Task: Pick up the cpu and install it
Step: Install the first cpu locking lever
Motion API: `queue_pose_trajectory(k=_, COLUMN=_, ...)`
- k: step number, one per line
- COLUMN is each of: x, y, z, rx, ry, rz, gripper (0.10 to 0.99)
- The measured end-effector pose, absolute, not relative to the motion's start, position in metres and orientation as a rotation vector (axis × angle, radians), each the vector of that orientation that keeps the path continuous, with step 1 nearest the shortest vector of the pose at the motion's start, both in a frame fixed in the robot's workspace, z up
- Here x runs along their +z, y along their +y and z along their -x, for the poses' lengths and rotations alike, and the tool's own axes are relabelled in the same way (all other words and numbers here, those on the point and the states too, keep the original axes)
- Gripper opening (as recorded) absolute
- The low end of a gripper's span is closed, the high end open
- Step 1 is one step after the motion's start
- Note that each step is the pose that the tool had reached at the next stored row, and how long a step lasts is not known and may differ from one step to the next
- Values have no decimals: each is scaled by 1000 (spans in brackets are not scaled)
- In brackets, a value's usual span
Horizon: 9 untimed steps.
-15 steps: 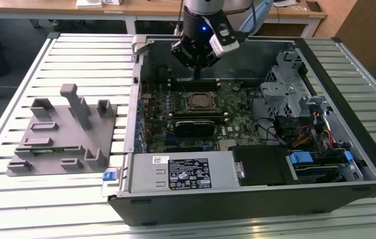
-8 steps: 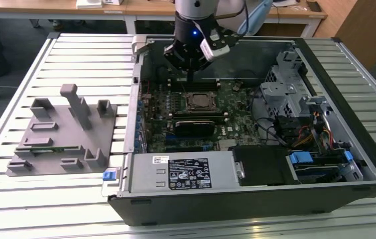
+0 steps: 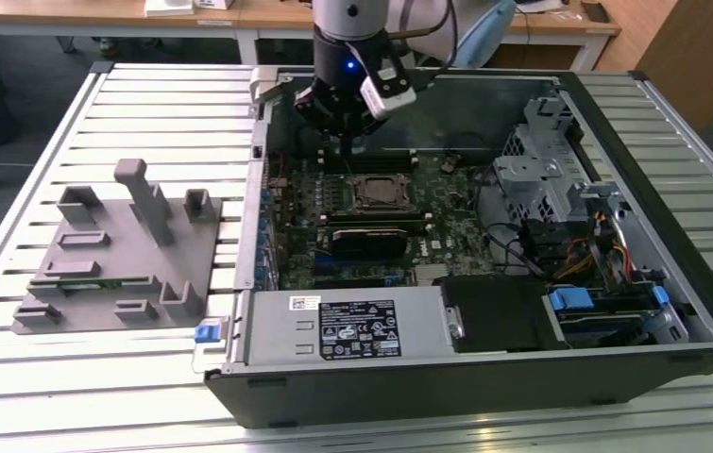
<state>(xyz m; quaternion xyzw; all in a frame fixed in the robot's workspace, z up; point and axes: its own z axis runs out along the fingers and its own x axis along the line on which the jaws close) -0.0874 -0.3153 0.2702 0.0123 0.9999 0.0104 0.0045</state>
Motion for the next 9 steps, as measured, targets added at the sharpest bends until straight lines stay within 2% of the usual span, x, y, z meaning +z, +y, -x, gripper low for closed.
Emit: queue_pose_trajectory(k=9, x=268, y=-315, z=100, rx=33, ry=3129, rz=-38, gripper=106)
